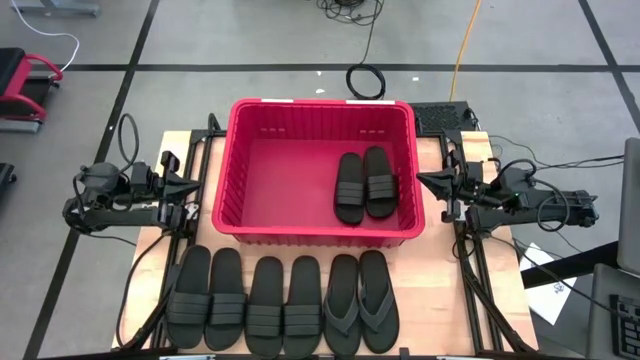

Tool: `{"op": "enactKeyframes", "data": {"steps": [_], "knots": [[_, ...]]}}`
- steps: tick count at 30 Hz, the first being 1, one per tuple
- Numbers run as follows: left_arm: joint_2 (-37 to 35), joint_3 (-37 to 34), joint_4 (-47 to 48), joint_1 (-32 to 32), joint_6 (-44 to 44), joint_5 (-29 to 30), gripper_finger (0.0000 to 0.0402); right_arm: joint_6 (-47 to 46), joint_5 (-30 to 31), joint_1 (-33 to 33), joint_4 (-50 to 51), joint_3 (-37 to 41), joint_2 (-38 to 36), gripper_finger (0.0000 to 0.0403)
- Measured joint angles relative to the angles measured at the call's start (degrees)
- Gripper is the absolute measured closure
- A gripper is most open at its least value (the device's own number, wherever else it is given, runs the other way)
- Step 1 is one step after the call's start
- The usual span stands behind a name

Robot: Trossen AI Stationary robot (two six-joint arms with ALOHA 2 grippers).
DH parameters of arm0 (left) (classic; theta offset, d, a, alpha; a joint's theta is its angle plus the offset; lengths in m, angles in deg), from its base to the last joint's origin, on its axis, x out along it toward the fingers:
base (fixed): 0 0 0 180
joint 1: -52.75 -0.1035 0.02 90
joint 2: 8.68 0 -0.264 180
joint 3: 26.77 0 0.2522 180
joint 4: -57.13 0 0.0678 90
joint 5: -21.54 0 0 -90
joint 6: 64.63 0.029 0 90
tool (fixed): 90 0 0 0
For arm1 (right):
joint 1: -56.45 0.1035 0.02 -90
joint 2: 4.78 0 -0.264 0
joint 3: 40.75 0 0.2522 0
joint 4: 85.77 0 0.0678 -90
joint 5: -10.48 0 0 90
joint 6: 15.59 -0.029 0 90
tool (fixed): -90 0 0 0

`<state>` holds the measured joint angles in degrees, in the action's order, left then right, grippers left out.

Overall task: Pick and place slides into bin
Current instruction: Put the right flip flop into the bin

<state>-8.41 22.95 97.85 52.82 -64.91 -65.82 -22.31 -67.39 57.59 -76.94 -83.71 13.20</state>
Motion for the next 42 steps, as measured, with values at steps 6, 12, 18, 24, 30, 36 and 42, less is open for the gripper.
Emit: {"op": "enactKeyframes", "data": {"steps": [6, 12, 18, 24, 30, 36, 42], "knots": [[0.00, 0.00, 0.02, 0.01, 0.02, 0.00, 0.0378, -0.07, -0.18, -0.01, -0.02, -0.01, 0.00, 0.0403], [0.00, 0.00, 0.00, 0.00, 0.02, 0.00, 0.0378, 0.05, -0.18, -0.01, 0.00, -0.02, 0.00, 0.0403], [0.00, 0.00, 0.02, 0.00, 0.00, 0.00, 0.0378, 1.65, -0.20, -0.01, -0.02, -0.03, 0.00, 0.0403], [0.00, 0.00, 0.01, 0.00, 0.00, 0.00, 0.0378, 3.41, -0.03, -0.01, -0.37, -0.03, 0.00, 0.0403], [0.00, 0.00, 0.01, 0.01, 0.00, 0.00, 0.0378, 4.02, 4.00, -0.03, -0.37, -0.04, 0.00, 0.0403], [-0.02, -0.07, -4.90, 0.00, 0.39, 0.42, 0.0378, 4.42, 4.65, -0.03, -0.39, -0.05, 0.00, 0.0403], [-0.02, -0.04, -16.78, 0.00, -4.96, 0.39, 0.0378, 3.17, 4.64, -0.03, -0.39, -0.05, 0.02, 0.0403]]}}
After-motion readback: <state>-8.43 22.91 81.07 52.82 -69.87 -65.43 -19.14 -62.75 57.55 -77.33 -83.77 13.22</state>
